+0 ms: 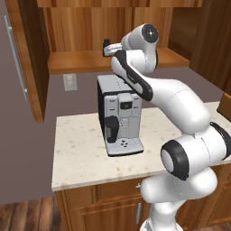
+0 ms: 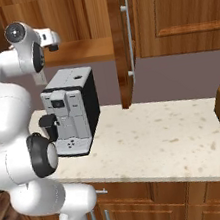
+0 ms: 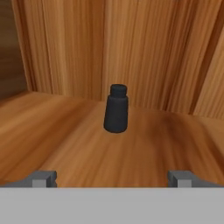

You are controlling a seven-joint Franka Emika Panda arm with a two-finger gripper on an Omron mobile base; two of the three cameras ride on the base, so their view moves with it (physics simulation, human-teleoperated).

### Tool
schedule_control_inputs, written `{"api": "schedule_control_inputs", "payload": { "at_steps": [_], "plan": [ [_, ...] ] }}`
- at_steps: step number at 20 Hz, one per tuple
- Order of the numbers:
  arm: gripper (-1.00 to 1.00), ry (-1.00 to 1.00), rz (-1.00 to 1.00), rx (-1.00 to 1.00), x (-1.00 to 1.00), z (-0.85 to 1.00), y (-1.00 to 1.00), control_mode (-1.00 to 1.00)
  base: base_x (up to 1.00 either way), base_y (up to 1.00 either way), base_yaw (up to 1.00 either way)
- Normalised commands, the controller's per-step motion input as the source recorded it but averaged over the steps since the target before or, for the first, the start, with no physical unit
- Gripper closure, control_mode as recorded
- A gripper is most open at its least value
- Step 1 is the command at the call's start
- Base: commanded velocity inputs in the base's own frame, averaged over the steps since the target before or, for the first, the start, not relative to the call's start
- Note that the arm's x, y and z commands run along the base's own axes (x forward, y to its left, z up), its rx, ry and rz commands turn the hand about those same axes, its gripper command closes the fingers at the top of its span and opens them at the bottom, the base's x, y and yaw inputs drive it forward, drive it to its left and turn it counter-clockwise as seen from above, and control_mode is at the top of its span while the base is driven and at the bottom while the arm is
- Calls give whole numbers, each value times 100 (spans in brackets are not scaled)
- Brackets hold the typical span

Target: Retrieve the shaker from the cabinet and place it next the steak on a plate on the dining table.

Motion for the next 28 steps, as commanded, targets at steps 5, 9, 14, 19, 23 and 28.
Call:
{"api": "schedule_control_inputs", "payload": {
  "at_steps": [5, 9, 14, 19, 23, 28],
  "plan": [
    [-100, 0, 0, 0, 15, 0, 0, -100, 0, 0, 0],
    [-100, 0, 0, 0, 11, 0, 0, -100, 0, 0, 0],
    [-100, -1, 0, 0, 6, 0, 0, -100, 0, 0, 0],
    [-100, -6, 0, 0, 11, 0, 6, -100, 0, 0, 0],
    [-100, -4, 0, 0, 21, 0, 9, -100, 0, 0, 0],
    [-100, -1, 0, 0, 22, 0, 5, -100, 0, 0, 0]
  ]
}}
